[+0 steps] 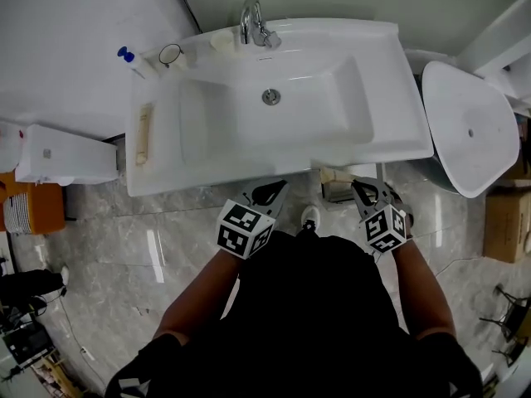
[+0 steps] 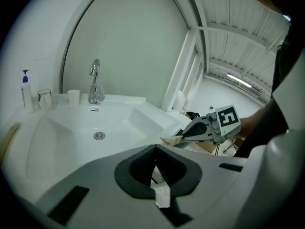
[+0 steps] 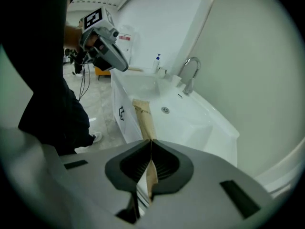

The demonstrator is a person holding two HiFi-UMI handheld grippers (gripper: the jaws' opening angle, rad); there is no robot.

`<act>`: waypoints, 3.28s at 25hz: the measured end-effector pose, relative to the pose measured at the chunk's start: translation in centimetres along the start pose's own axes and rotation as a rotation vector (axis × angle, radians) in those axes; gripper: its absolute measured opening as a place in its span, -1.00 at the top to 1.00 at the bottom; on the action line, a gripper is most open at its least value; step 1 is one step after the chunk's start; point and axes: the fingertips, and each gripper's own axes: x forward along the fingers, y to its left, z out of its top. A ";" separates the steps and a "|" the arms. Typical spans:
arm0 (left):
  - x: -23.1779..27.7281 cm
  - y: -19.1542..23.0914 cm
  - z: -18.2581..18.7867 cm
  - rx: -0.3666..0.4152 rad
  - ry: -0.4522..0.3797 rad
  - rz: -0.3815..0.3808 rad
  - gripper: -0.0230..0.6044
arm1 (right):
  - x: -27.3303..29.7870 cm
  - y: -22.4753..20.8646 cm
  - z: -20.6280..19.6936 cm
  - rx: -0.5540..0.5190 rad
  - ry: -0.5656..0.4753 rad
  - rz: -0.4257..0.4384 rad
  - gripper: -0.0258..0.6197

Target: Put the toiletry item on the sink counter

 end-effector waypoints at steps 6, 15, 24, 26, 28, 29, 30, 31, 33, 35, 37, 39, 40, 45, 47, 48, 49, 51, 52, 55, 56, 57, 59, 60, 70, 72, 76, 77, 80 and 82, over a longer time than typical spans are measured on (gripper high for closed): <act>2.0 -1.8 -1.1 -0.031 0.020 0.022 0.93 | 2.3 1.1 -6.5 -0.080 0.099 0.071 0.89; 3.4 -2.5 -2.7 -0.082 0.065 0.055 0.93 | 9.2 2.3 -15.5 -0.248 0.260 0.162 0.89; 3.8 -2.2 -4.0 -0.105 0.112 0.086 0.93 | 16.2 5.0 -21.7 -0.351 0.357 0.257 0.89; 3.8 -2.2 -4.2 -0.110 0.118 0.092 0.93 | 17.1 5.0 -22.5 -0.349 0.366 0.244 0.89; 3.8 -2.2 -4.6 -0.112 0.127 0.095 0.93 | 17.9 4.9 -23.0 -0.338 0.371 0.229 0.89; 3.9 -2.2 -4.7 -0.114 0.131 0.096 0.93 | 18.1 4.9 -23.2 -0.332 0.374 0.226 0.89; 3.9 -2.3 -4.8 -0.117 0.134 0.097 0.93 | 18.2 4.9 -23.4 -0.326 0.377 0.227 0.89; 4.0 -2.3 -4.8 -0.120 0.134 0.097 0.93 | 18.3 5.0 -23.5 -0.324 0.377 0.230 0.89; 4.0 -2.3 -4.8 -0.123 0.135 0.096 0.93 | 18.3 5.4 -23.4 -0.331 0.367 0.241 0.89; 4.1 -2.3 -4.8 -0.124 0.136 0.097 0.93 | 18.4 5.9 -23.1 -0.336 0.346 0.252 0.89; 4.1 -2.2 -4.8 -0.120 0.135 0.095 0.93 | 18.5 6.2 -22.8 -0.335 0.328 0.255 0.89; 4.1 -2.2 -4.8 -0.119 0.136 0.092 0.93 | 18.5 6.2 -22.7 -0.333 0.328 0.251 0.88; 4.0 -2.2 -4.8 -0.119 0.137 0.090 0.93 | 18.6 6.1 -22.7 -0.329 0.333 0.245 0.88; 3.6 -1.6 -5.1 -0.127 0.136 0.091 0.93 | 18.5 5.9 -22.3 -0.280 0.346 0.218 0.83; 3.5 -1.5 -4.9 -0.132 0.128 0.093 0.93 | 18.2 5.8 -21.9 -0.256 0.342 0.214 0.81; 3.4 -1.4 -4.8 -0.130 0.125 0.093 0.93 | 17.9 5.9 -21.7 -0.243 0.340 0.214 0.81; 3.3 -1.3 -4.7 -0.124 0.122 0.092 0.93 | 17.7 6.0 -21.4 -0.229 0.337 0.213 0.81; 3.1 -1.1 -4.5 -0.113 0.116 0.088 0.93 | 17.2 6.1 -20.6 -0.192 0.323 0.216 0.81; 3.1 -1.1 -4.3 -0.111 0.113 0.084 0.93 | 16.9 6.2 -20.0 -0.167 0.311 0.220 0.81; 2.7 -1.0 -3.7 -0.100 0.102 0.075 0.93 | 15.5 6.4 -17.5 -0.076 0.262 0.244 0.81; 2.5 -0.9 -3.5 -0.094 0.097 0.073 0.93 | 14.9 6.4 -16.4 -0.038 0.242 0.252 0.81; 2.3 -0.7 -3.2 -0.088 0.092 0.072 0.93 | 14.2 6.4 -15.2 0.002 0.221 0.259 0.81; 1.6 -0.4 -2.6 -0.076 0.080 0.071 0.93 | 12.7 6.2 -12.4 0.077 0.176 0.268 0.81; 1.2 -0.2 -2.2 -0.070 0.073 0.072 0.93 | 11.9 6.1 -10.9 0.112 0.149 0.273 0.81; -2.8 2.1 1.2 -0.024 0.004 0.066 0.93 | 4.2 4.1 5.7 0.342 -0.207 0.257 0.81; -3.9 2.3 2.2 -0.011 -0.023 0.060 0.93 | 2.9 3.5 8.5 0.360 -0.259 0.235 0.81; -6.2 3.0 4.3 0.021 -0.078 0.058 0.93 | 1.0 2.0 13.0 0.440 -0.314 0.181 0.81; -6.7 3.2 4.8 0.026 -0.091 0.060 0.93 | 0.6 1.7 13.9 0.472 -0.325 0.168 0.81; -8.5 3.6 5.9 0.042 -0.126 0.066 0.93 | -0.8 0.7 16.6 0.568 -0.384 0.140 0.81; -9.7 3.8 6.6 0.055 -0.146 0.072 0.93 | -1.7 0.3 18.4 0.605 -0.438 0.125 0.82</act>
